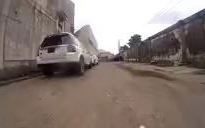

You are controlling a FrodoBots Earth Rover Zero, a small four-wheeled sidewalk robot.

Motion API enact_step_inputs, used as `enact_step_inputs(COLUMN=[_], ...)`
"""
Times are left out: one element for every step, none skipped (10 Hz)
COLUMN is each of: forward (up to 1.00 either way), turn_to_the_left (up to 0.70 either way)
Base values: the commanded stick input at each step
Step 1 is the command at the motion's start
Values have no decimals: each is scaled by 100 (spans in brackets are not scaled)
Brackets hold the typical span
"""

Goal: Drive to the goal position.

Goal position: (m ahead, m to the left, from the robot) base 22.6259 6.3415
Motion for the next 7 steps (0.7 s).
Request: enact_step_inputs(forward=[30,30,30,30,30,30,30], turn_to_the_left=[0,0,0,0,-20,-55,-9])
